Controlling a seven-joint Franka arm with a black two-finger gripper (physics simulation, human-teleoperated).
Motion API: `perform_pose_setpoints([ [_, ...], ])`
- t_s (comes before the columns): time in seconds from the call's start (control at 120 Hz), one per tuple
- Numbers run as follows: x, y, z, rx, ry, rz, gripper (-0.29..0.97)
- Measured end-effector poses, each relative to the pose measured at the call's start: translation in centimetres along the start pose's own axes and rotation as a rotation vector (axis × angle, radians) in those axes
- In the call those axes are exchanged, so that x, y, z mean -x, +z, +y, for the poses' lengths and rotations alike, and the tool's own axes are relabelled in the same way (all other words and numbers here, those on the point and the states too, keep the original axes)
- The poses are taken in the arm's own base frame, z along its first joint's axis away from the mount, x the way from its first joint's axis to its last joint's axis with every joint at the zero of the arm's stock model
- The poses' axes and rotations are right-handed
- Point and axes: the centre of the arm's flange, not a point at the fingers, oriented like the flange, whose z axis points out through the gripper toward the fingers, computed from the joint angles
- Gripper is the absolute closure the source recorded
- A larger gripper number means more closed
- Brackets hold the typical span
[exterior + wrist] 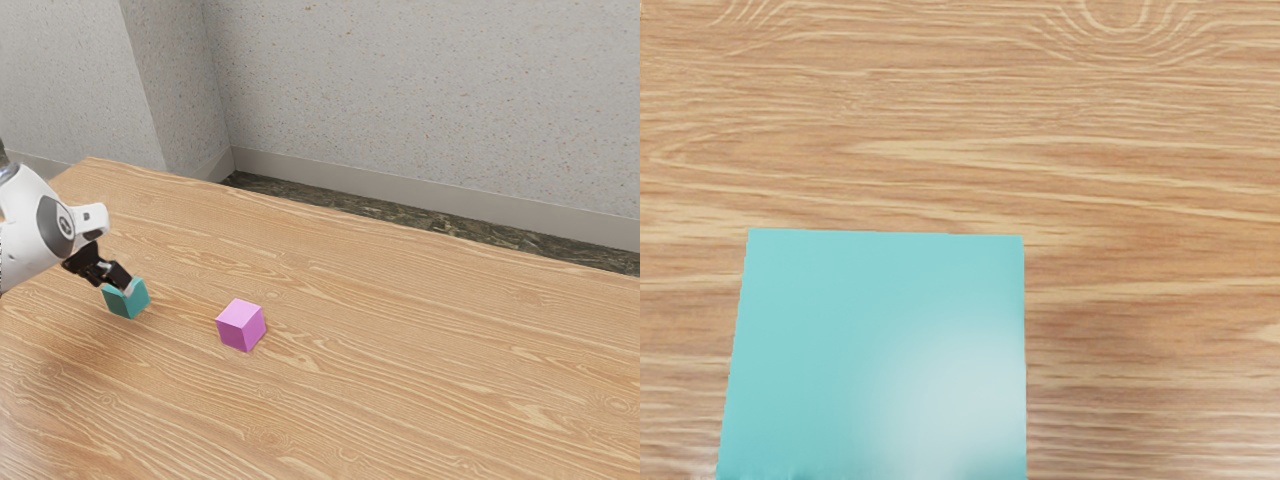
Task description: Pick up the blue block with one arm, and put the blue block on the pink block with one arm
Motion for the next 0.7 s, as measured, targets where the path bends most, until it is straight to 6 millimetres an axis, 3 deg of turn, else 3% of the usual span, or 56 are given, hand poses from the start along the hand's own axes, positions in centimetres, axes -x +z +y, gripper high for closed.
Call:
perform_pose_setpoints([
  [0.183,0.2,0.8,-1.5,-0.028,0.003,0.027,0.06],
  [0.55,-1.5,4.5,-2.0,-0.039,-0.006,0.075,0.06],
  [0.7,-1.4,4.6,-2.1,-0.045,-0.043,0.113,0.09],
])
